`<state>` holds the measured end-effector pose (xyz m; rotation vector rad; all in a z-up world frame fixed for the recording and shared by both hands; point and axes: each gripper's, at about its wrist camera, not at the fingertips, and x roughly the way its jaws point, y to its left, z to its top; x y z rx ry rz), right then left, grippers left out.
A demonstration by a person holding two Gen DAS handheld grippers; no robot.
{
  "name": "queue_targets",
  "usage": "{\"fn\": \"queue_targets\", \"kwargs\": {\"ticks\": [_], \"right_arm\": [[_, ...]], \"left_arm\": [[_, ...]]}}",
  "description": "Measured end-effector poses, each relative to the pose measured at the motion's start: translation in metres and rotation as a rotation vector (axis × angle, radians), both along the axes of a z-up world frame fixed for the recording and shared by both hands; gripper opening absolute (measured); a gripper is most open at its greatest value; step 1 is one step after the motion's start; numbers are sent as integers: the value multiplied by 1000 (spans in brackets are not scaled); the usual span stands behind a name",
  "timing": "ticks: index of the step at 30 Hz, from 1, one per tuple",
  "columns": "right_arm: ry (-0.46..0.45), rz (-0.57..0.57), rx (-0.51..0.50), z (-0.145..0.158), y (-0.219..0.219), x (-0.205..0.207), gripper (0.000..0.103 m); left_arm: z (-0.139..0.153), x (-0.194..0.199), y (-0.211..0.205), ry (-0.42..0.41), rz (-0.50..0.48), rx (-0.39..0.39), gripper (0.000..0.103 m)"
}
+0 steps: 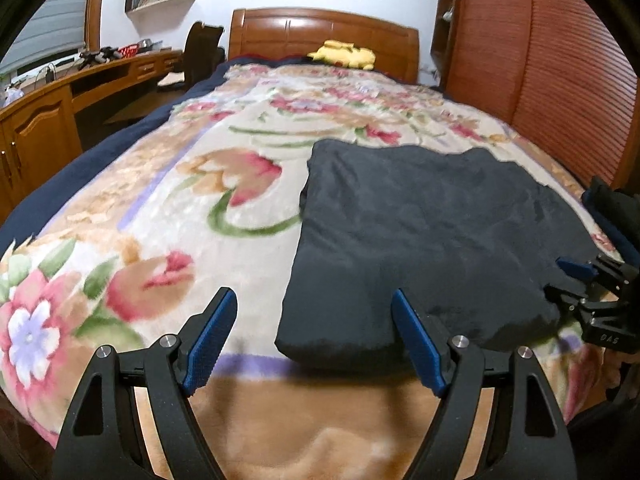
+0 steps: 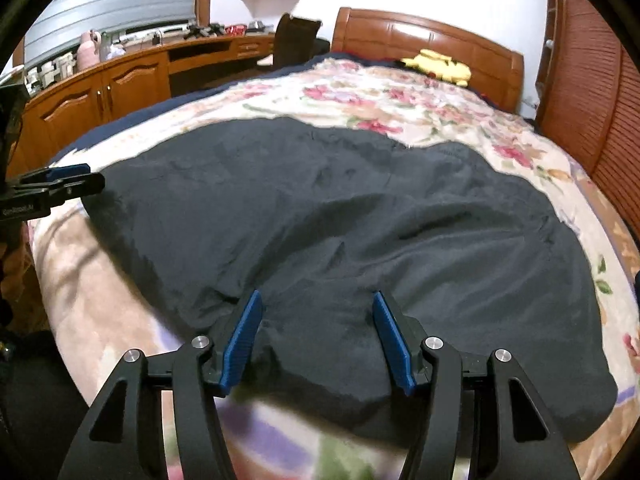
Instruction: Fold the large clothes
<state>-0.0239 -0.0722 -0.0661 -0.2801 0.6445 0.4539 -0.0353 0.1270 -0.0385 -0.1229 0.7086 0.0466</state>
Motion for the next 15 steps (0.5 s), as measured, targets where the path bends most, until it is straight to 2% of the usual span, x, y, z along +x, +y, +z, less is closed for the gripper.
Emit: {"fn": "queue_targets", "kwargs": {"ticks": [3, 6, 12, 15], "right_arm": [[2, -9, -13, 0, 6, 4, 59], [-7, -9, -26, 0, 10, 5, 59], [-45, 0, 32, 16, -16, -9, 59], [-48, -28, 22, 11, -33, -8, 59]], "left_arm": [[-7, 3, -2, 22, 2, 8, 80], [-10, 5, 1, 39, 9, -24, 80], [-17, 7, 5, 67, 17, -92, 80], [-18, 7, 3, 70, 23, -108, 81]]}}
